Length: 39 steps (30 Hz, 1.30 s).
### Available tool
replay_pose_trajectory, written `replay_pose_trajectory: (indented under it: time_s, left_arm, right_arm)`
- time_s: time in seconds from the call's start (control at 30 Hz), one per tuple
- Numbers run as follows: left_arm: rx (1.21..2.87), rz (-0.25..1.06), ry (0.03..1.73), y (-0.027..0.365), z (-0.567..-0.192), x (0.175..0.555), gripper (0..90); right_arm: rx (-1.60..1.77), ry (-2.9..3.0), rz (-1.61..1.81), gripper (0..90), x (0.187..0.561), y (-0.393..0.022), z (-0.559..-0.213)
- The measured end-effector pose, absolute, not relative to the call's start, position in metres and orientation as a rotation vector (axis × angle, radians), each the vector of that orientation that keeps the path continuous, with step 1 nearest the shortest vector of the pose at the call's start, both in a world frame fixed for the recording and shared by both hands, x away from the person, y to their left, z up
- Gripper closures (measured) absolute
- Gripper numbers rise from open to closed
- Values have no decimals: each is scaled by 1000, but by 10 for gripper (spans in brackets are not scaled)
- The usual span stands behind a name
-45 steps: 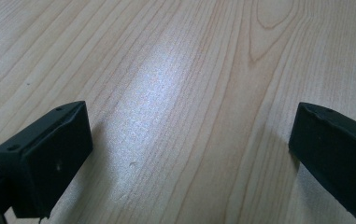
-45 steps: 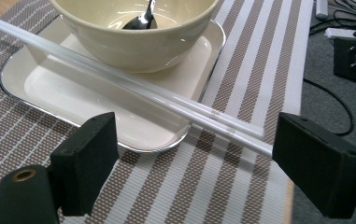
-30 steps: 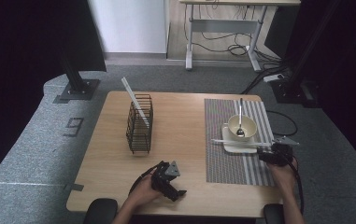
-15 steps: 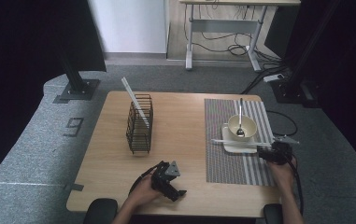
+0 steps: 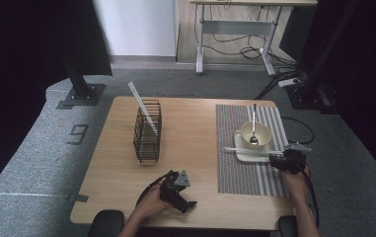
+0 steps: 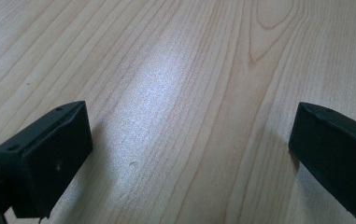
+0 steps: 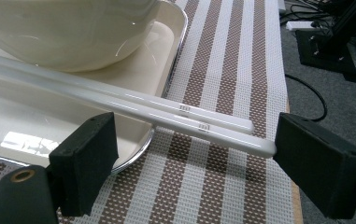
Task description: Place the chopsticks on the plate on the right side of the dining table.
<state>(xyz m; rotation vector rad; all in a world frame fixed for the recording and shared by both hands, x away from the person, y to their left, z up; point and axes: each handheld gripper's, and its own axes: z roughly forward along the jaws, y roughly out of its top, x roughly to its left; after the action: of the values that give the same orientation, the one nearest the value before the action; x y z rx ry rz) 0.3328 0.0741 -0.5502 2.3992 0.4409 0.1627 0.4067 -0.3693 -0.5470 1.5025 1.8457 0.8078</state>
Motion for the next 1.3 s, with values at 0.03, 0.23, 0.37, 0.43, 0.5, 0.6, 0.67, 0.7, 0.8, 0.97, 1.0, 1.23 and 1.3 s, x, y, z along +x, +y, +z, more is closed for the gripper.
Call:
replay_pose_trajectory:
  time_s: [0.03,0.23,0.37,0.43,0.5,0.6,0.67,0.7,0.8,0.97,1.0,1.23,1.3]
  left_arm:
    - [2399,163,441,74,-550,333,0]
    - [2399,163,441,74,-550,333,0]
    - [2399,164,441,74,-550,333,0]
    - [2399,163,441,74,-550,333,0]
    - [2399,163,441,74,-550,333,0]
    - [2400,163,441,74,-550,333,0]
    - [2400,164,441,74,-550,333,0]
    - [2399,163,441,74,-550,333,0]
    - [2399,163,441,74,-550,333,0]
    - [2399,163,441,74,-550,333,0]
    - [2399,163,441,74,-550,333,0]
    - [2399,163,442,74,-550,333,0]
    - [2399,163,442,74,-550,333,0]
  right_arm:
    - [1501,1848,809,133,407,-369,-547]
    - [1488,1862,817,134,407,-367,-548]
    - [1486,1867,821,134,408,-365,-549]
    - [1485,1868,824,134,408,-365,-549]
    - [1484,1870,826,134,408,-365,-549]
    - [1486,1869,830,134,409,-364,-550]
    - [1485,1869,829,134,409,-364,-550]
    - [1486,1869,829,134,409,-364,-550]
    - [1486,1868,826,134,409,-363,-550]
    - [1481,1869,823,133,410,-361,-550]
    - [1481,1868,823,133,410,-361,-550]
    - [1483,1864,810,131,411,-360,-551]
    - [1483,1862,807,132,410,-359,-550]
